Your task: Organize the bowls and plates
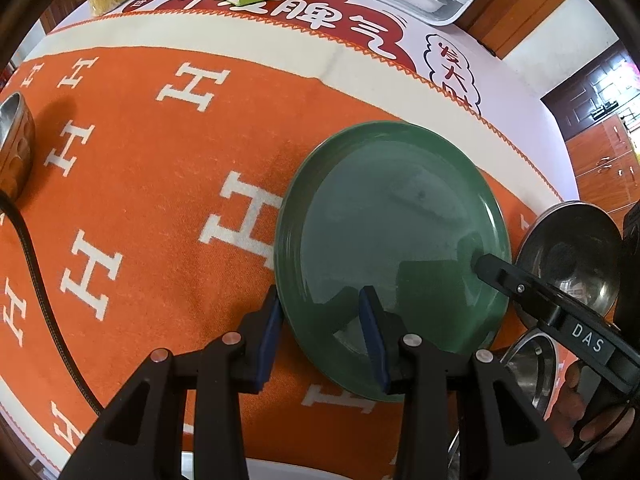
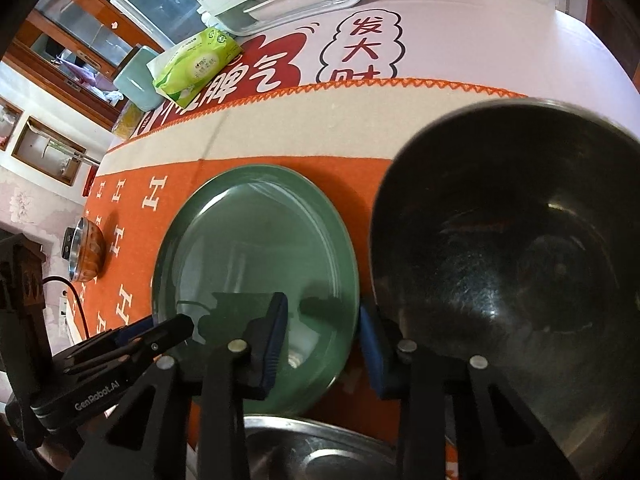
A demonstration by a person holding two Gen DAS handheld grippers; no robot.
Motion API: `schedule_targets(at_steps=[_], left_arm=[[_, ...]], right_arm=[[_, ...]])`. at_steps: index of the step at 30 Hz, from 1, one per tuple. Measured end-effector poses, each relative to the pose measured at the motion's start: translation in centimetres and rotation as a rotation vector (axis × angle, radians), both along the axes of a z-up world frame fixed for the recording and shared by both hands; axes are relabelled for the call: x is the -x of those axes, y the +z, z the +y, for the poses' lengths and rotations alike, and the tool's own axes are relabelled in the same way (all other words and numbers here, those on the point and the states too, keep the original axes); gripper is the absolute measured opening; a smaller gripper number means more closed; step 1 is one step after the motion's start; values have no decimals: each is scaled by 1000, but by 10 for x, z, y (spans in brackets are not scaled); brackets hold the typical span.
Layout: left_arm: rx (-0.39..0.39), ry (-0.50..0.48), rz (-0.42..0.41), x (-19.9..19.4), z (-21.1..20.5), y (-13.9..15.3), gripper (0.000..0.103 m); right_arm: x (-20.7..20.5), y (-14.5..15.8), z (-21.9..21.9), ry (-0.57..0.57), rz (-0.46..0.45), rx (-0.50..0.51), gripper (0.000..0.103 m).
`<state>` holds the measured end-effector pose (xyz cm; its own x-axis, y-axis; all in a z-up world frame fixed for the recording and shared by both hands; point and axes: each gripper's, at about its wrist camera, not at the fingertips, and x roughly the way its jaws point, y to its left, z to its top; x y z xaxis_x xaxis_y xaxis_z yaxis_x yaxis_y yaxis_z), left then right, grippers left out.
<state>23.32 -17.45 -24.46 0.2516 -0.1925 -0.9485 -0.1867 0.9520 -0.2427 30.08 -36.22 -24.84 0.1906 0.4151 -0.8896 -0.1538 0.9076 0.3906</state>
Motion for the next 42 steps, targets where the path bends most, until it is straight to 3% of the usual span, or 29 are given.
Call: schedule_targets(at_steps=[7, 15, 26, 42], left_arm=[[-11, 0, -6, 1, -1, 0, 37], [-23, 8, -13, 1, -3, 0, 37], [-13, 30, -2, 2, 1, -1, 37], [42, 75, -137, 26, 18, 37, 37]], right_arm=[[0, -1, -1, -2, -3, 8, 27], [0, -5, -11, -32, -2, -25, 12], [7, -6, -13, -65, 24, -68, 11], [25, 33, -12, -68, -77, -128, 10]])
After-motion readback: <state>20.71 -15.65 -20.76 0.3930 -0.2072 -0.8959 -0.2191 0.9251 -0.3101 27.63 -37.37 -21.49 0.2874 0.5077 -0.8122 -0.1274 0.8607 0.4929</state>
